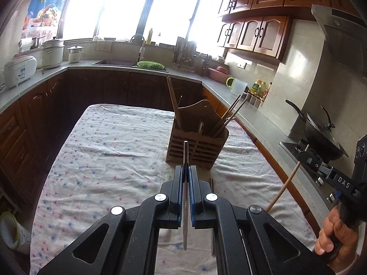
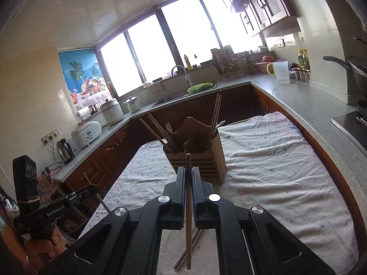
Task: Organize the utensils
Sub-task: 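Lift both chopsticks and lower them into the wooden holder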
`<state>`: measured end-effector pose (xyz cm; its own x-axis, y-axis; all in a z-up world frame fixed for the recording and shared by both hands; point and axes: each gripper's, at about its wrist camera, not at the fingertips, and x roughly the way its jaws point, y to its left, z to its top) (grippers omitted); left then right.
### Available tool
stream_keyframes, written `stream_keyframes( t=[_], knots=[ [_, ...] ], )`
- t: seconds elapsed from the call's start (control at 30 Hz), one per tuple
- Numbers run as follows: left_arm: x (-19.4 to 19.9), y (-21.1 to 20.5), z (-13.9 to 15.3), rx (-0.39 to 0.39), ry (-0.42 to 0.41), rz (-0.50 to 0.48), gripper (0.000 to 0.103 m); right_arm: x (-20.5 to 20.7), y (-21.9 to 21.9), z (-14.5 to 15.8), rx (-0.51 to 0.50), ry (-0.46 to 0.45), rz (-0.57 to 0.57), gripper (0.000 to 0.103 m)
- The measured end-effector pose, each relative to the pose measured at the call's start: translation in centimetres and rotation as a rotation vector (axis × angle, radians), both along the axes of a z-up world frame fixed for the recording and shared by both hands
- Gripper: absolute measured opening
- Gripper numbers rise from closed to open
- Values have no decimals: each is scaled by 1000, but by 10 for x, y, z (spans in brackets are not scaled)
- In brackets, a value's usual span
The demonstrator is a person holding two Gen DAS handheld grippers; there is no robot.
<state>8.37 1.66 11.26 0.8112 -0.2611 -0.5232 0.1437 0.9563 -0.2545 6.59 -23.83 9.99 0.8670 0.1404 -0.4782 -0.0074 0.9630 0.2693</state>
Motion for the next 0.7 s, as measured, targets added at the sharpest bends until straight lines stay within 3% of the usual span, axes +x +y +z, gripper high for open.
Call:
stream_keyframes(
  t=[0.43, 0.7],
  knots=[
    [16, -1, 10, 59, -60, 9, 3, 16, -3, 14, -14, -46, -9, 5],
    [49, 3, 20, 55, -104, 9, 3, 46, -9, 31, -17, -97, -14, 5]
  ],
)
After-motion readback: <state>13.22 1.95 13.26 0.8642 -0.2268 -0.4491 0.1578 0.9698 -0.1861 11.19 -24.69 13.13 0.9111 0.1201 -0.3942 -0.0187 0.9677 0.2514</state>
